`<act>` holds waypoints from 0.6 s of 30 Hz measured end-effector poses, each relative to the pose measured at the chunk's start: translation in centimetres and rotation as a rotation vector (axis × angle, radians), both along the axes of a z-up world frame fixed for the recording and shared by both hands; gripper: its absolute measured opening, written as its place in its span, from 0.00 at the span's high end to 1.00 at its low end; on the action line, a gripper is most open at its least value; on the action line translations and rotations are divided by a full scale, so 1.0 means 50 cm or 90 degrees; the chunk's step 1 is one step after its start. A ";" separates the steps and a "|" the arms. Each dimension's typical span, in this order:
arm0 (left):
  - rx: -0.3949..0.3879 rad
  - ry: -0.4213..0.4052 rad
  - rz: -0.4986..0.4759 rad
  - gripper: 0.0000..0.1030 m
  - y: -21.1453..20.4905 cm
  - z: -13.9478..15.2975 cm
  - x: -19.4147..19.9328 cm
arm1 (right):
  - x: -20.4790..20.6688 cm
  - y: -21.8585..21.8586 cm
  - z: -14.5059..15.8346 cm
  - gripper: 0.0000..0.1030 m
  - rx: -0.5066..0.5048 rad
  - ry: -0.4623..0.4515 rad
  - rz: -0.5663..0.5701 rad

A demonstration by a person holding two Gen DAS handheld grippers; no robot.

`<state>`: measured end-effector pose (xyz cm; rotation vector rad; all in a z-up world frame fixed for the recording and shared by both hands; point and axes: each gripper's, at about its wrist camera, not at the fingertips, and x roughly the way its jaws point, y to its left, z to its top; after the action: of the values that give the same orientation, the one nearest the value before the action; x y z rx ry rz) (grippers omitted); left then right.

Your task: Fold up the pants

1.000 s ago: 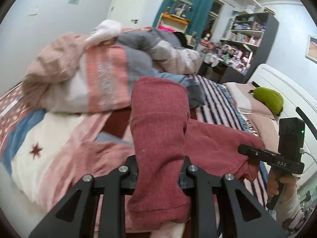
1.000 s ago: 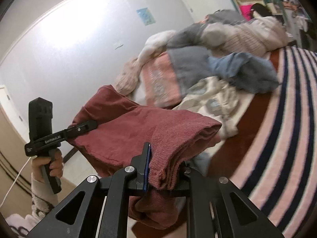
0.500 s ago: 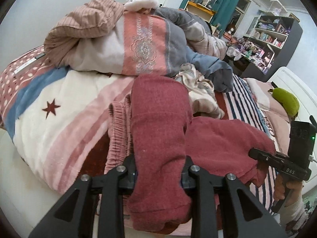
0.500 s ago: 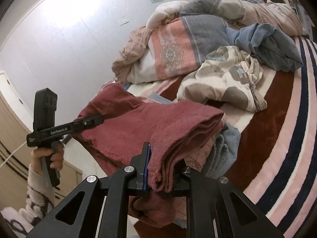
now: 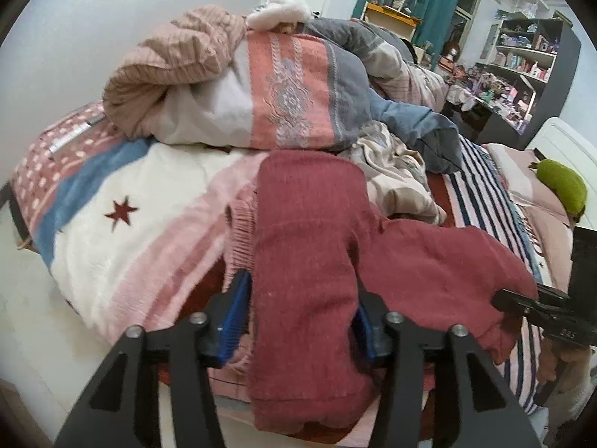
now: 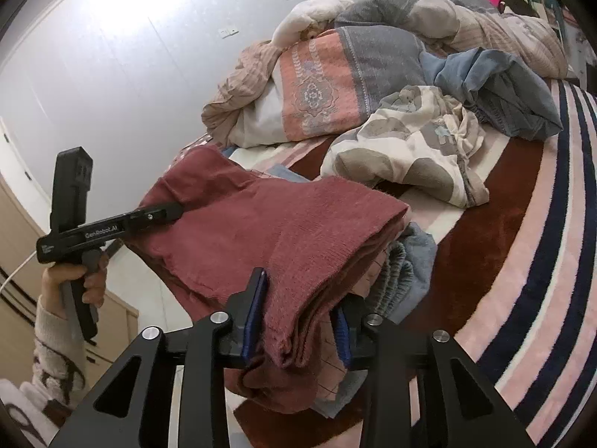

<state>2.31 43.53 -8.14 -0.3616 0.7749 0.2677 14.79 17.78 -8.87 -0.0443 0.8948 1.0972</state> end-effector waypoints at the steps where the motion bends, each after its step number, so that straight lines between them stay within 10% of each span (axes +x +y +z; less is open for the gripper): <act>1: 0.002 -0.001 0.003 0.53 0.000 0.003 -0.001 | 0.001 -0.003 0.001 0.65 0.000 0.000 -0.004; 18: 0.111 -0.061 0.014 0.24 -0.174 0.112 -0.035 | -0.043 -0.122 0.067 0.41 0.035 -0.042 -0.041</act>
<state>0.58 34.83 -2.52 -0.2172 0.6479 0.3341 12.63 11.69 -5.54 -0.0057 0.8020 1.0546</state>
